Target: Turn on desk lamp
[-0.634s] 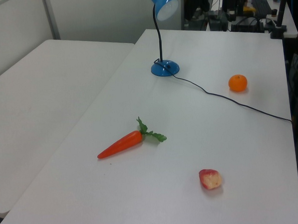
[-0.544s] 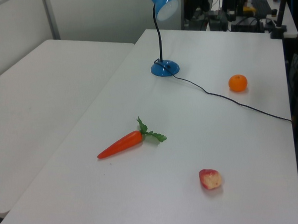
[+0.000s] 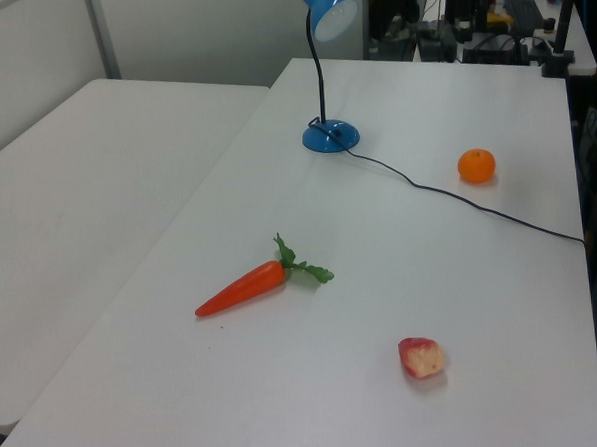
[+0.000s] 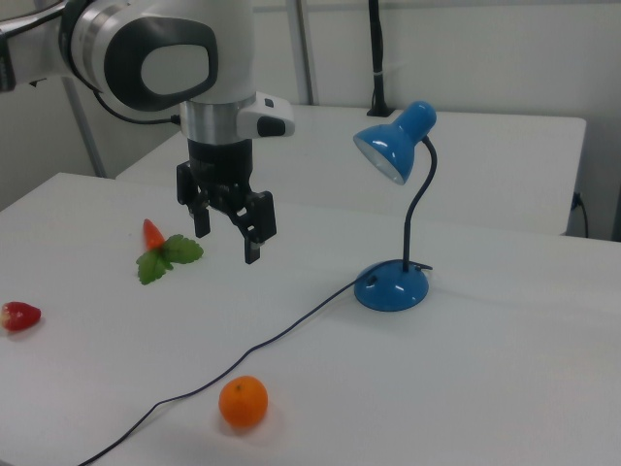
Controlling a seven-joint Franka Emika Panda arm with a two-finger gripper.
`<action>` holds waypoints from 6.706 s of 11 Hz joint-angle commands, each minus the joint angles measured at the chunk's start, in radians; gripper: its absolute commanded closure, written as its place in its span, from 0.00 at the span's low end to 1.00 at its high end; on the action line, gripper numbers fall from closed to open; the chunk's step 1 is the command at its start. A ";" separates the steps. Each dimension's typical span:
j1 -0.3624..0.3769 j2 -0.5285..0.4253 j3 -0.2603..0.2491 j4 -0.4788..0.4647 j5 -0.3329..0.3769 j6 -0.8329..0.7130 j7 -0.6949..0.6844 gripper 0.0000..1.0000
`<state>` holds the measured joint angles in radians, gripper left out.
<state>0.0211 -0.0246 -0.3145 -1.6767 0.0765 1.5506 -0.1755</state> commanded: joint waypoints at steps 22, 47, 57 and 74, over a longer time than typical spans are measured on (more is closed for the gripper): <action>-0.026 0.081 0.002 -0.051 0.062 0.423 0.195 0.98; 0.046 0.583 0.005 0.020 0.065 1.148 0.462 0.99; 0.045 0.679 0.005 0.086 0.101 1.261 0.501 1.00; 0.046 0.761 0.005 0.160 0.097 1.261 0.534 1.00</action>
<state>0.0666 0.6983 -0.3093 -1.5462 0.1597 2.7963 0.3411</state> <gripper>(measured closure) 0.991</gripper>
